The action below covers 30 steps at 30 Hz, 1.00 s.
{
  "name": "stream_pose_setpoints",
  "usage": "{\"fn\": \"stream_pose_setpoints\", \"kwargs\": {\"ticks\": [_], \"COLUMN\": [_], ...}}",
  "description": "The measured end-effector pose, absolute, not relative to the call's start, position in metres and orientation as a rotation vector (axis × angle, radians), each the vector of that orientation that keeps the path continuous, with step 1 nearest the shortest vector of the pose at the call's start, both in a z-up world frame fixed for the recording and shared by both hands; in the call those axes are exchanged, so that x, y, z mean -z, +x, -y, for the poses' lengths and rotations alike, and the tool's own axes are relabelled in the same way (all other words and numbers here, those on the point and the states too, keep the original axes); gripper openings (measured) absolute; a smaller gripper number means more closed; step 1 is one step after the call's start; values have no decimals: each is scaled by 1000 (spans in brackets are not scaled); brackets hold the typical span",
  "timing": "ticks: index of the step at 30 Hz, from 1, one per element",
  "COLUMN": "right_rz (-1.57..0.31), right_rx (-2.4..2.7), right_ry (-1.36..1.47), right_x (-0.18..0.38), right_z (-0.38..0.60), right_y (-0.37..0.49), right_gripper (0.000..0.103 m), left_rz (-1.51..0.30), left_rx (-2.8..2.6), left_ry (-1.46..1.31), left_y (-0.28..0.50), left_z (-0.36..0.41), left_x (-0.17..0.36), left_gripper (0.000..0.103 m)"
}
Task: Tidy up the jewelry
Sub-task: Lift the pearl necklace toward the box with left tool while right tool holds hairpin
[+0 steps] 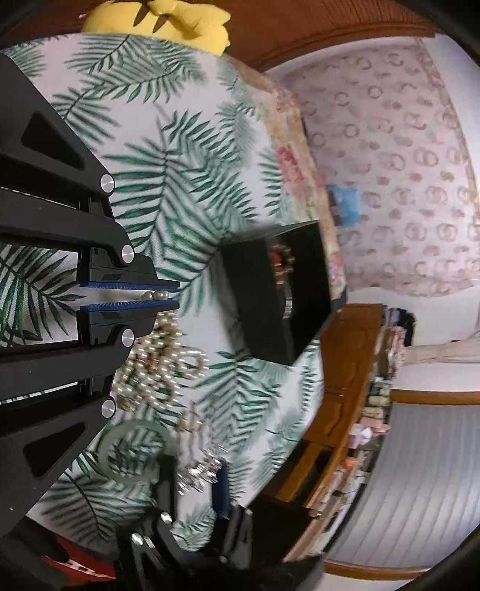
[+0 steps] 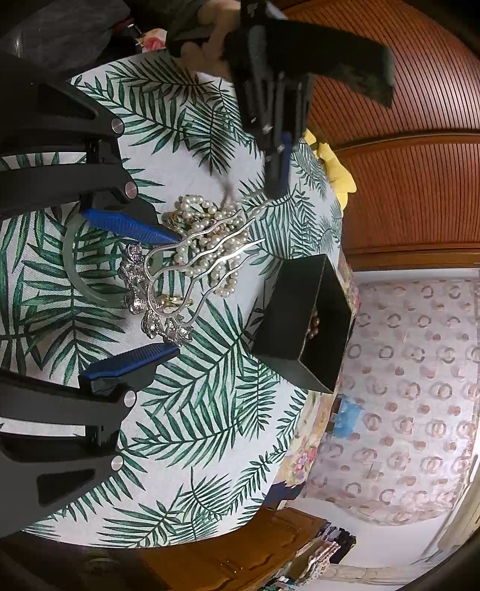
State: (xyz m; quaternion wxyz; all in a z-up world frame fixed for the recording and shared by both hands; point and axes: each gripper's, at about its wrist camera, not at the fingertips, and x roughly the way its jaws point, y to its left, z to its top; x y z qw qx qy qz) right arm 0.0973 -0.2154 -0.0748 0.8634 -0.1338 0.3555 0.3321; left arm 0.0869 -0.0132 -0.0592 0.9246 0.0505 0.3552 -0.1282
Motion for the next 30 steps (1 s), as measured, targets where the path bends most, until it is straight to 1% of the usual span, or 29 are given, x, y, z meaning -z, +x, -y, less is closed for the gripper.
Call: {"fn": "stream_pose_setpoints", "kwargs": {"ticks": [13,22,30], "right_rz": [-728,-704,-696], "right_rx": [-693,-698,-709], "right_ry": [-285,-275,-273], "right_x": [63,50,47], "right_z": [216,216,211], "right_y": [103,107,117], "right_gripper": [57,57,57], "left_rz": [-564,-487,-450], "left_rx": [259,259,279], "left_ry": [101,96,88], "left_y": [75,74,79], "left_z": [12,10,12], "left_x": [-6,-44,-64], "left_gripper": [4,4,4]}}
